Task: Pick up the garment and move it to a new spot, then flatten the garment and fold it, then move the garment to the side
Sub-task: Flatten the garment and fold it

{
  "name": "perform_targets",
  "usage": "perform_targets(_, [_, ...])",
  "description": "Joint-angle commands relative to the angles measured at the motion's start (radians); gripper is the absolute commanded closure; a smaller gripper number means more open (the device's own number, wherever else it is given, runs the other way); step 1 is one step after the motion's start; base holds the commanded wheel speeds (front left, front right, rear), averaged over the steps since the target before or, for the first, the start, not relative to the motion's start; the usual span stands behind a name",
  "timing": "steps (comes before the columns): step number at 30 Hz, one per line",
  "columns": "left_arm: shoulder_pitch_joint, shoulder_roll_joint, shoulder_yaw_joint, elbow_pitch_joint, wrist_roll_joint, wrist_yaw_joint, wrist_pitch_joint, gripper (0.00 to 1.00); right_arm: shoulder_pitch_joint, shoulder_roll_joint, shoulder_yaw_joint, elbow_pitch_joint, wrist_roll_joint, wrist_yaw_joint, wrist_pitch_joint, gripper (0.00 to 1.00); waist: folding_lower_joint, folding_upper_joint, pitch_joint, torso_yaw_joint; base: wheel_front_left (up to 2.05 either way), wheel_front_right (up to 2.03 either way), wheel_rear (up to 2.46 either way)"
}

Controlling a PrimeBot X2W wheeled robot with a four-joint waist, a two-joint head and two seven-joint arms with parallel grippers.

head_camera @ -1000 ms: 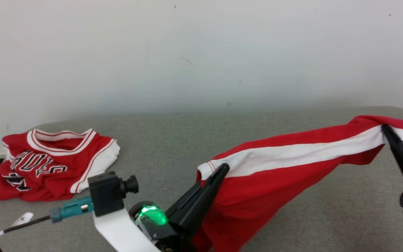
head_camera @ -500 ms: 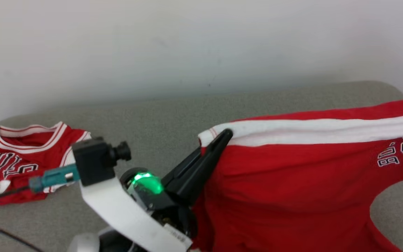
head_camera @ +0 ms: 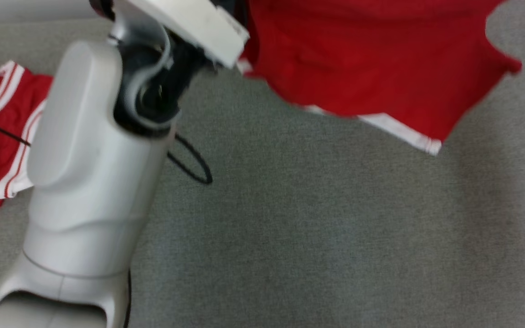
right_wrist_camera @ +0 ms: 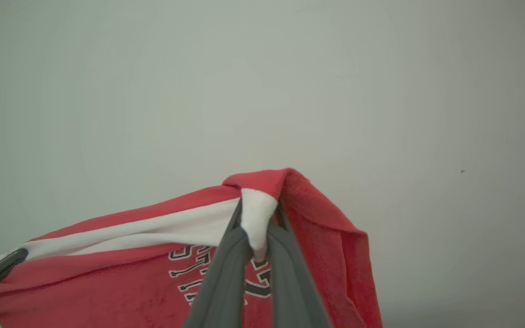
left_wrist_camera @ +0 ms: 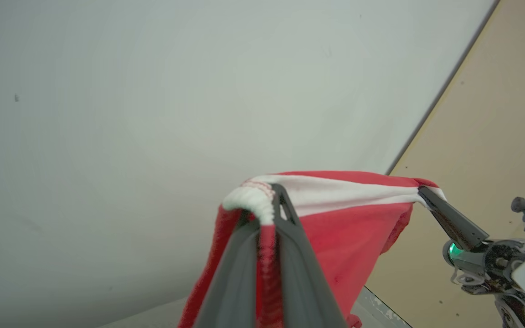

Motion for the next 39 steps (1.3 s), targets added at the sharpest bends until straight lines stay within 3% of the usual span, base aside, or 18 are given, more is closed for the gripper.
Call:
perform_targets(1, [-0.03,-0.001,0.013,0.026,0.01,0.004,-0.019,1.0,-0.026,0.002,-0.009,0.023,-0.018,-0.002,-0.008,1.0,-0.0002,0.0,0.118,0.015,0.0,0.0,0.0])
perform_targets(9, [-0.372,-0.024,-0.018,0.428,0.101,-0.041,-0.286,1.0,-0.344,0.091,-0.027,0.275,-0.065,-0.002,-0.157,1.0,-0.0002,0.0,0.236,0.007,0.0,0.0,0.0])
perform_targets(15, [-0.368,-0.034,-0.104,0.589,0.052,-0.079,-0.437,1.0,-0.264,0.069,0.078,0.299,-0.027,-0.002,-0.247,1.0,-0.0002,0.0,0.236,0.013,0.0,0.0,0.0])
perform_targets(20, [-0.179,-0.034,-0.244,0.54,-0.053,-0.083,-0.488,1.0,-0.014,0.021,0.193,0.225,0.038,-0.002,-0.333,1.0,-0.0002,0.0,0.169,0.007,0.0,0.0,0.0])
perform_targets(26, [0.157,0.059,-0.364,0.407,-0.131,-0.082,-0.515,1.0,0.352,-0.087,0.283,0.139,0.082,-0.002,-0.421,1.0,-0.0002,0.0,0.026,0.01,0.0,0.0,0.0])
perform_targets(30, [0.407,0.087,-0.349,0.311,-0.103,-0.081,-0.514,1.0,0.586,-0.152,0.309,0.097,0.104,-0.002,-0.429,1.0,-0.0002,0.0,-0.077,0.029,0.0,0.0,0.0])
perform_targets(34, [0.64,0.072,-0.319,0.218,-0.075,-0.08,-0.514,1.0,0.778,-0.199,0.314,0.066,0.123,-0.002,-0.414,1.0,-0.0002,0.0,-0.16,0.046,0.0,0.0,0.0])
perform_targets(39, [0.863,0.077,-0.303,0.133,-0.049,-0.073,-0.515,1.0,0.965,-0.221,0.316,0.045,0.118,-0.002,-0.379,1.0,-0.0002,0.0,-0.235,0.065,0.0,0.0,0.0])
